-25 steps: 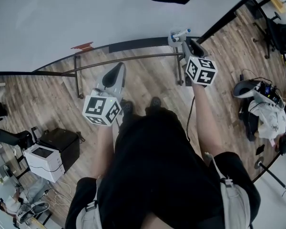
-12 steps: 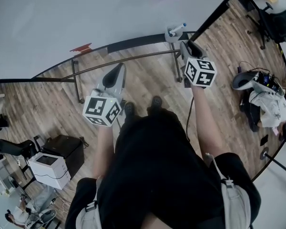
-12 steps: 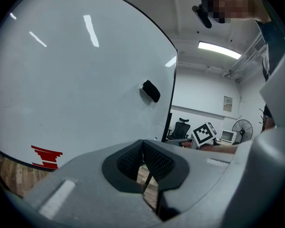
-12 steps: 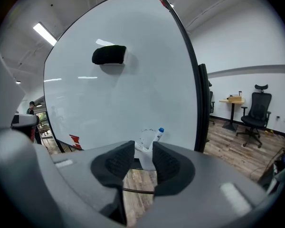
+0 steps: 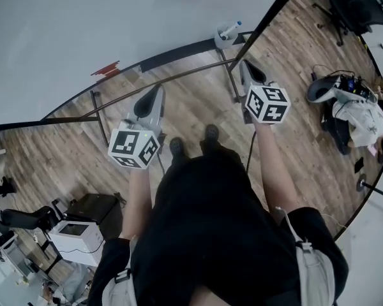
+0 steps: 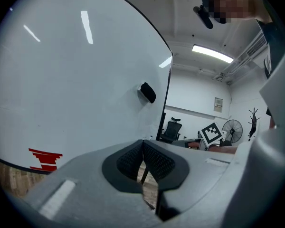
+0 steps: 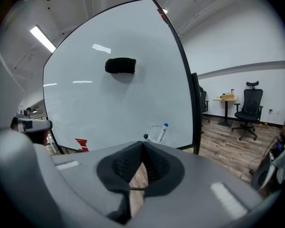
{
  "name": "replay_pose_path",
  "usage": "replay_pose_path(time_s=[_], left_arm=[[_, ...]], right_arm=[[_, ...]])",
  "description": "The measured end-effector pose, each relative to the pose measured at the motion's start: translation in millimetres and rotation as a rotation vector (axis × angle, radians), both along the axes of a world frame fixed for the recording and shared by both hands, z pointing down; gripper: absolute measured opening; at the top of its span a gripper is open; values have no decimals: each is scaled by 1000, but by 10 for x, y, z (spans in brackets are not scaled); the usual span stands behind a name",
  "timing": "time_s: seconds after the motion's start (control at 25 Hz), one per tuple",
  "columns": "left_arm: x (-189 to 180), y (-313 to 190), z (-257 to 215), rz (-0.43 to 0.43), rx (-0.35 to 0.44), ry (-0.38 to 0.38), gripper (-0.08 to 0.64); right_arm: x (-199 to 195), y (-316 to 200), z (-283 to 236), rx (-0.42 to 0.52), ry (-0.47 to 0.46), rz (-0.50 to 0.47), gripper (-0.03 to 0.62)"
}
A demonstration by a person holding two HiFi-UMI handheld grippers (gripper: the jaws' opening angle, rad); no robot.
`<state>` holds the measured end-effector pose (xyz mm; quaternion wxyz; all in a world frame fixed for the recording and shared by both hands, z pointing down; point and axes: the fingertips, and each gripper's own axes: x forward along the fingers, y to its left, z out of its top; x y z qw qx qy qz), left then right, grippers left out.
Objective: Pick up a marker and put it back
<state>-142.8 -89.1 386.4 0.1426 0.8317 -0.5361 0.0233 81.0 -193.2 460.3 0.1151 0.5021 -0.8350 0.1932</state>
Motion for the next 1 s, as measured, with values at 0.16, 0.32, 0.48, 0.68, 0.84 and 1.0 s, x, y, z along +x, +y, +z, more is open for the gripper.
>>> replay_pose_path(time_s=[0.16,0.32,0.48,0.68,0.84,1.0], left_arm=[[-86,36,29,36,-4,0,12],[-113,89,45,77,-6,3,12],[-118,152,59,130,-6,5,11],[-176,210,51,184,3,12,12],[-214,286,58,224,7,20,11],[-254,376,41,256,13,23,11]], right_arm=[[-133,237,-124,7,-57,-18,3],[-271,492,-336,51,-83,-33,2],[-398,729,-532,97,-93,-30,2],[-567,1018,-678,143,-79,-31,2],[-649,1236,-713,159,-67,-9,2],[-724,1409,-732,166,-47,13,2]])
